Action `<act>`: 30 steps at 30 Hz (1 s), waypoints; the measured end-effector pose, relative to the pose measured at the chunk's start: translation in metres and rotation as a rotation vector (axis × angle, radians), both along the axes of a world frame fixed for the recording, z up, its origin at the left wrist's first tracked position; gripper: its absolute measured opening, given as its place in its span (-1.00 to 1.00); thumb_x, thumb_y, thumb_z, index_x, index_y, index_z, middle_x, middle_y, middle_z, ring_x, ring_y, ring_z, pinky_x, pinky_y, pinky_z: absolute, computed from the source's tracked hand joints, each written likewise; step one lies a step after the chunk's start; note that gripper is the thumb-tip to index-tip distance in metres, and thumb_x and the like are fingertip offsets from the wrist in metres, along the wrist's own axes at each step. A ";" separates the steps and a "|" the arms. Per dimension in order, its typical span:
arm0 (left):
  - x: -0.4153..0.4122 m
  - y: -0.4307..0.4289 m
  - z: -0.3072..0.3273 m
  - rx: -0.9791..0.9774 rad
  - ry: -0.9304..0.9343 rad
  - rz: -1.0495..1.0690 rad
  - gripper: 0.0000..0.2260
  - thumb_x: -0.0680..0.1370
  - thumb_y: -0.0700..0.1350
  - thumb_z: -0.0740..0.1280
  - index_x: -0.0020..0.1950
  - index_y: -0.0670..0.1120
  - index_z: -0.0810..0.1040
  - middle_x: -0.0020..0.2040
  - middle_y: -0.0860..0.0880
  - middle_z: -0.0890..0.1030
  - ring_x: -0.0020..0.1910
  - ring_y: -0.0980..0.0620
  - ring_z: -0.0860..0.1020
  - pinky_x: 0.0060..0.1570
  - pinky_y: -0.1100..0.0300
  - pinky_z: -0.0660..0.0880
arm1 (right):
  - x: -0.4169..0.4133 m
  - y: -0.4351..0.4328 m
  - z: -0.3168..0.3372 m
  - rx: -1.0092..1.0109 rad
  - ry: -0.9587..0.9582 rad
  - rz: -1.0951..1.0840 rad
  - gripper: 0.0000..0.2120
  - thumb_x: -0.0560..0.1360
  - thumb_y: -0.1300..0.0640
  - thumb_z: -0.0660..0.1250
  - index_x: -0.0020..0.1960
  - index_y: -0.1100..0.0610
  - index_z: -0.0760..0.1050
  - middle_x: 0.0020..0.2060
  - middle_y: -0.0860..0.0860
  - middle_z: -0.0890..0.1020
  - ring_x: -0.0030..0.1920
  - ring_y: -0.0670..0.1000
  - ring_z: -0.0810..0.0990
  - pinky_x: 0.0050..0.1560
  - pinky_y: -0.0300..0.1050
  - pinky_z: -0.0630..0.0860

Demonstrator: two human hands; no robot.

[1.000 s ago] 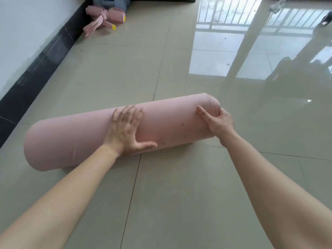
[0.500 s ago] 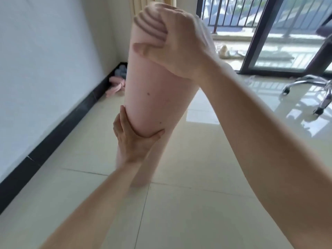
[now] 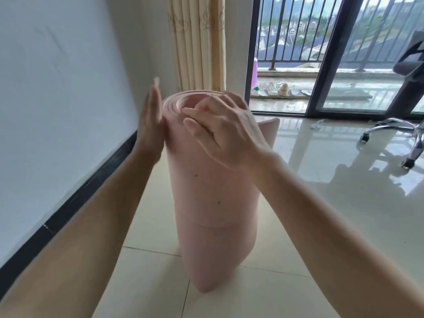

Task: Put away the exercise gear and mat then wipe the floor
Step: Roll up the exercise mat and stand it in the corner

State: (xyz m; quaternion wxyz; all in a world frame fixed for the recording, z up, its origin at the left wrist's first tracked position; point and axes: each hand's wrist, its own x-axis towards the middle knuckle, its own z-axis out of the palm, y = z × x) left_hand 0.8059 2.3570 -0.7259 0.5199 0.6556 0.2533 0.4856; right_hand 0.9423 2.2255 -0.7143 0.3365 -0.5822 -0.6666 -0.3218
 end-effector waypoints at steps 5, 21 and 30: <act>0.015 0.005 0.023 0.127 0.156 -0.142 -0.81 0.53 -0.07 0.35 -0.21 -0.16 0.56 0.17 -0.01 0.59 0.12 0.11 0.58 0.17 0.15 0.41 | -0.020 -0.034 -0.080 0.297 0.754 -0.344 -0.21 0.52 -0.35 0.19 0.58 0.08 0.16 0.57 0.19 0.03 0.60 0.11 -0.02 0.56 0.11 -0.05; -0.030 -0.017 -0.092 -0.260 -0.021 -0.179 -0.42 0.63 0.29 -0.16 0.47 0.08 0.38 0.41 0.04 0.49 0.38 0.09 0.45 0.42 -0.03 0.30 | 0.002 0.028 -0.108 -0.075 1.393 0.140 -0.61 0.51 -0.41 0.00 0.16 -0.34 0.47 0.13 -0.33 0.51 0.32 -0.14 0.42 0.46 0.05 0.26; -0.021 -0.040 -0.026 -0.403 0.302 -0.128 -0.53 0.67 0.11 -0.15 0.20 0.13 0.55 0.13 0.18 0.63 0.16 0.34 0.51 0.14 0.24 0.41 | -0.001 0.011 -0.046 -0.344 1.783 0.284 -0.56 0.52 -0.19 0.04 -0.13 -0.01 0.63 -0.12 -0.10 0.68 -0.01 -0.08 0.59 0.16 -0.03 0.42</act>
